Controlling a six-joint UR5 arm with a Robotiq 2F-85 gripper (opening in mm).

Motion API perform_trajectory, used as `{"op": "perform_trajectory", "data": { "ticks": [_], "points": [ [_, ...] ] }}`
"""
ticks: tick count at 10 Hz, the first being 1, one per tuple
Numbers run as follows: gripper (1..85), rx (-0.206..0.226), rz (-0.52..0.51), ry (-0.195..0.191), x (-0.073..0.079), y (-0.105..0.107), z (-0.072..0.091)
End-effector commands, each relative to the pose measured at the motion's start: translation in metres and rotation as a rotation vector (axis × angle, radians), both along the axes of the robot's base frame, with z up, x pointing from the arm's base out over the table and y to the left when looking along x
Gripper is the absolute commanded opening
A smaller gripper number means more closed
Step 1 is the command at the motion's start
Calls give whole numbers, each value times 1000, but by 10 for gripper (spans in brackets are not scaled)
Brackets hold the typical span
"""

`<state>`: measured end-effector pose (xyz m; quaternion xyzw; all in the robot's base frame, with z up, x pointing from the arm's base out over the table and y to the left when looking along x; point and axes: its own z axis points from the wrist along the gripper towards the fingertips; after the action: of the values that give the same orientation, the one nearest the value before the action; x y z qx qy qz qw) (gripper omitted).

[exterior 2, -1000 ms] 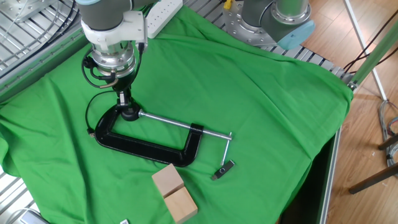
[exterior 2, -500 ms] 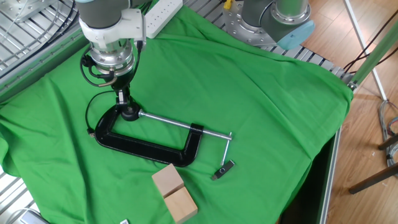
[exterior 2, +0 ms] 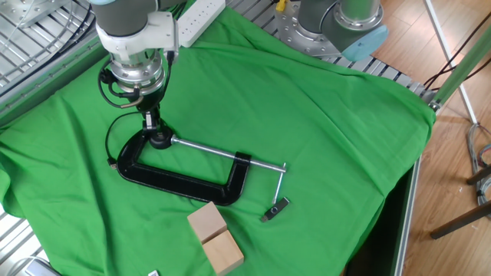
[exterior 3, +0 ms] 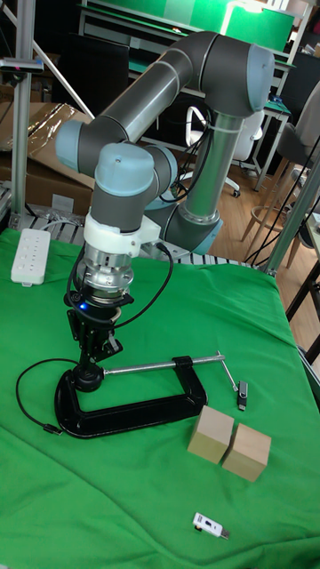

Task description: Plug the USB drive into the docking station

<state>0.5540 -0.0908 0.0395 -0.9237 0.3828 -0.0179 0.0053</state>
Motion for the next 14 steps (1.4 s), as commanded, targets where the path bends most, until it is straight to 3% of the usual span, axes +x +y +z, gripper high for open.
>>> {"op": "perform_trajectory", "data": {
  "ticks": [1, 14],
  "points": [
    [17, 10, -5, -6, 2, 1, -1],
    [17, 15, -15, -34, 10, 0, -7]
  ]
}}
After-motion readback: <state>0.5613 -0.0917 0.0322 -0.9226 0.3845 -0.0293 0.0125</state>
